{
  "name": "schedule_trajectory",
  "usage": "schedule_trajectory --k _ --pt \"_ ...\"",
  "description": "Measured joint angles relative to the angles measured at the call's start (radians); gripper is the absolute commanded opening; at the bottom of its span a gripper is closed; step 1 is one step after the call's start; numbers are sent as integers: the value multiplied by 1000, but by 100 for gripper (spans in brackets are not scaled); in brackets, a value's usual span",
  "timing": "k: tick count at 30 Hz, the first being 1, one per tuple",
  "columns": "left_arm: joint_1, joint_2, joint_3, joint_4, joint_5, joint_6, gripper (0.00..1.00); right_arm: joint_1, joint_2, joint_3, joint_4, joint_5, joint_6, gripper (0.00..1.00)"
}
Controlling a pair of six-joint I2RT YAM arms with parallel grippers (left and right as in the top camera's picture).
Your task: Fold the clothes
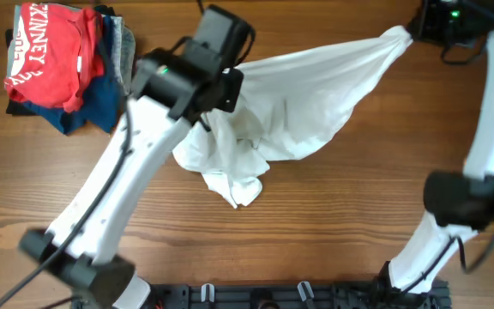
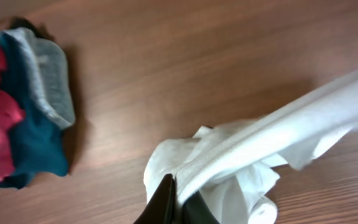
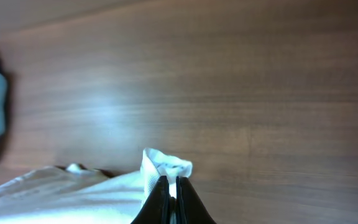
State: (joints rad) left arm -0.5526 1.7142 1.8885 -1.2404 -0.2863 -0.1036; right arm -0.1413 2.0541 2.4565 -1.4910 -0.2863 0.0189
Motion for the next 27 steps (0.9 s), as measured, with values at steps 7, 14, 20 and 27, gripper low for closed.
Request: schedule_trajectory --k 7,14,20,27 --pt "42 180 0 56 56 0 4 -11 225 -1 197 19 -20 4" --pt "130 308 -1 187 53 0 21 -81 318 -1 400 63 8 4" --pt "154 320 0 203 95 0 100 -90 319 -1 435 4 11 26" --pt "160 315 0 136 161 -8 100 -58 319 -1 116 -119 -24 47"
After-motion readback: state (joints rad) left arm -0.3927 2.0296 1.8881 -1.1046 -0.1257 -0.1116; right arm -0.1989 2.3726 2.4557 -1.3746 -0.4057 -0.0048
